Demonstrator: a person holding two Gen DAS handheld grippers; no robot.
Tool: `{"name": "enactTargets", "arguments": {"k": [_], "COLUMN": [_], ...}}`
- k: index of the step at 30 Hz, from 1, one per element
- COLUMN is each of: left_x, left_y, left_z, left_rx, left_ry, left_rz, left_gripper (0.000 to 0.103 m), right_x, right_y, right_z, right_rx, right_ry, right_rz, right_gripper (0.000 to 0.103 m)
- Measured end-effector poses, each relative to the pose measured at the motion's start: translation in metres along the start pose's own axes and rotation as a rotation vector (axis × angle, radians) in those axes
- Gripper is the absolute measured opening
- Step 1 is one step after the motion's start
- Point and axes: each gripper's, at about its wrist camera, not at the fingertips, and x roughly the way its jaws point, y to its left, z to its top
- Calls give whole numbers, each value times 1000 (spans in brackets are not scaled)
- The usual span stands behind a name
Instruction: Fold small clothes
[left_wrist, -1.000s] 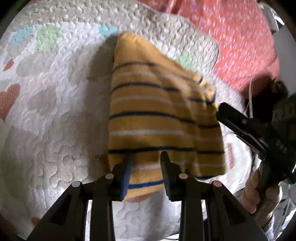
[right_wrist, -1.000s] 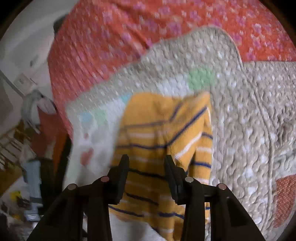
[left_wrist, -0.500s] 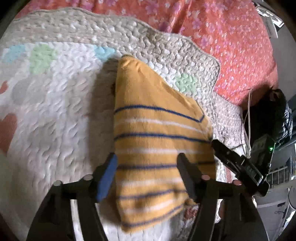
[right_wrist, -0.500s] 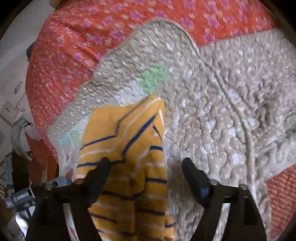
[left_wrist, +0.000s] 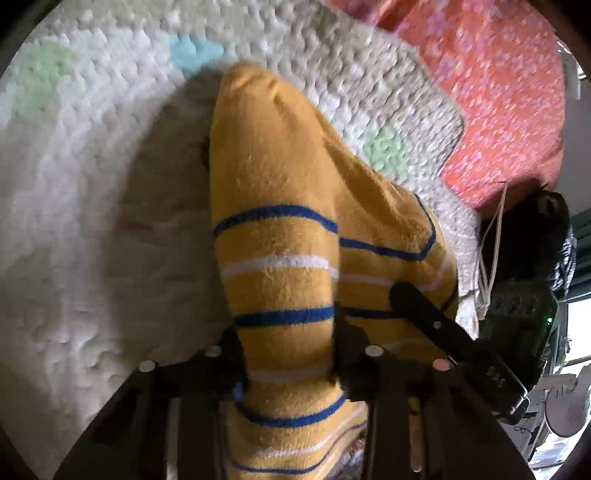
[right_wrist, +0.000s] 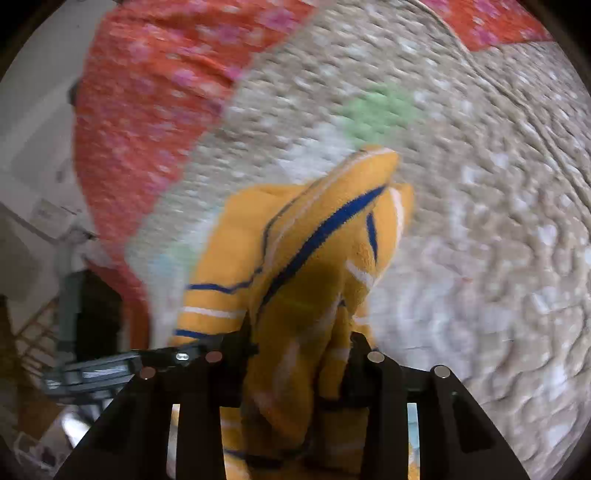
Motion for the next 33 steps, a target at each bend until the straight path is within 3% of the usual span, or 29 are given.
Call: {"name": "enactTargets", "arguments": {"k": [3, 6, 8, 10, 12, 14, 16, 18, 19, 21, 24, 27, 31, 33], "left_x": [-29, -49, -47, -36, -35, -51, -73, -90, -96, -93, -68, -38, -41, -53], "left_y": [0, 4, 15, 28, 40, 40, 31, 21, 16, 8, 8, 13, -1, -7], "left_z": [-2, -3, -6, -7, -9, -13, -19, -25, -29, -35, -43, -55, -61, -67], "left_rx": [17, 24, 1, -34, -86, -98, -61, -22, -2, 24, 37, 69, 159, 172], "left_ry": [-45, -70, -62, -33, -29, -68, -139, -196, -220, -226, -163, -121, -148, -157], "left_rz": [1, 11, 55, 136, 100, 79, 103, 113, 109, 98, 120, 187, 251, 256], "left_gripper": [34, 35, 40, 41, 42, 42, 41, 41, 42, 43, 43, 43, 43, 43], "right_x": [-5, -3, 6, 24, 24, 10, -17, -39, -42, -38, -11, 19, 8, -6], "right_y": [21, 34, 28, 12, 1, 2, 15, 27, 31, 42, 41, 23, 21, 30], "right_z": [-1, -4, -9, -14, -14, -9, -5, -5, -5, -9, -19, -28, -29, -33], "right_rx": [-7, -20, -5, 11, 63, 88, 36, 5, -1, -38, -22, 5, 13, -35], "right_ry": [-19, -23, 2, 72, 84, 34, -103, -216, -218, -185, -30, 96, 61, 13], "right_rz": [96, 137, 77, -90, -70, -51, -88, -68, -51, 15, 102, 17, 46, -5], "right_gripper": [39, 39, 51, 56, 62, 62, 62, 60, 58, 52, 51, 50, 50, 53]}}
